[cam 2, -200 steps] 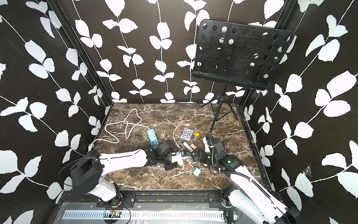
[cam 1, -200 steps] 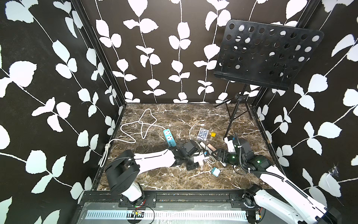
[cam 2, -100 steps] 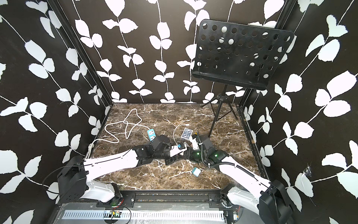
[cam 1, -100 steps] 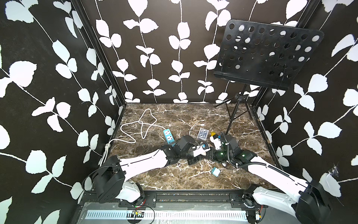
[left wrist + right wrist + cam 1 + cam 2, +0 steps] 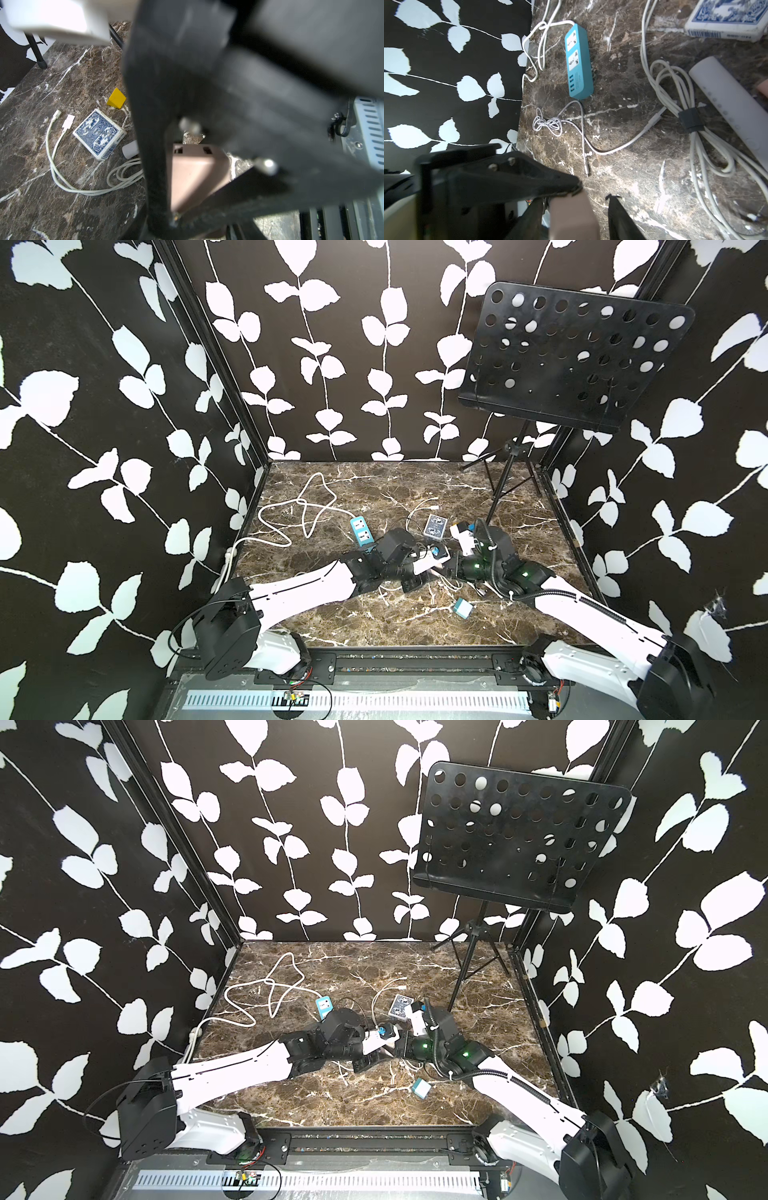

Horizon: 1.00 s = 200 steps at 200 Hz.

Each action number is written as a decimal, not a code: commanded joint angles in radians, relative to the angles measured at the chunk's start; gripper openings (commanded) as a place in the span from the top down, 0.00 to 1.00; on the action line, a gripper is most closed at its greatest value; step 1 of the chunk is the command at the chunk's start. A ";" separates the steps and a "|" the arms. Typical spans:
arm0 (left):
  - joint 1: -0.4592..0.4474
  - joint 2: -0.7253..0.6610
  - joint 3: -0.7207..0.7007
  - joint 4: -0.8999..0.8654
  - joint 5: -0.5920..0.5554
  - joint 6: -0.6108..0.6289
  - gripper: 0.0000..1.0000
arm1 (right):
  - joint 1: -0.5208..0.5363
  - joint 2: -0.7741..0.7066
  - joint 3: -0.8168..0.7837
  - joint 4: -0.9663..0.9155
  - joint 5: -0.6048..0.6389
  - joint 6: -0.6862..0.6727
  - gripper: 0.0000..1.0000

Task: Charge the electric toothbrush
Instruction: Pick up the plug from the center of the board.

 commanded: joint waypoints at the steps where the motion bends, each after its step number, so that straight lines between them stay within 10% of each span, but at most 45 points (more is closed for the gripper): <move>1: 0.005 -0.029 -0.017 0.010 -0.007 0.004 0.95 | -0.005 -0.014 0.014 0.028 0.006 0.014 0.52; 70: 0.007 -0.045 -0.041 0.053 -0.036 -0.019 0.93 | -0.007 0.022 0.020 0.070 -0.022 0.036 0.78; 110: 0.032 -0.100 -0.081 0.062 -0.099 -0.096 0.46 | -0.003 0.110 0.186 -0.068 0.085 -0.066 0.79; 200: 0.462 -0.176 -0.087 -0.127 -0.282 -0.530 0.34 | 0.170 0.706 0.942 -0.456 0.549 -0.223 0.83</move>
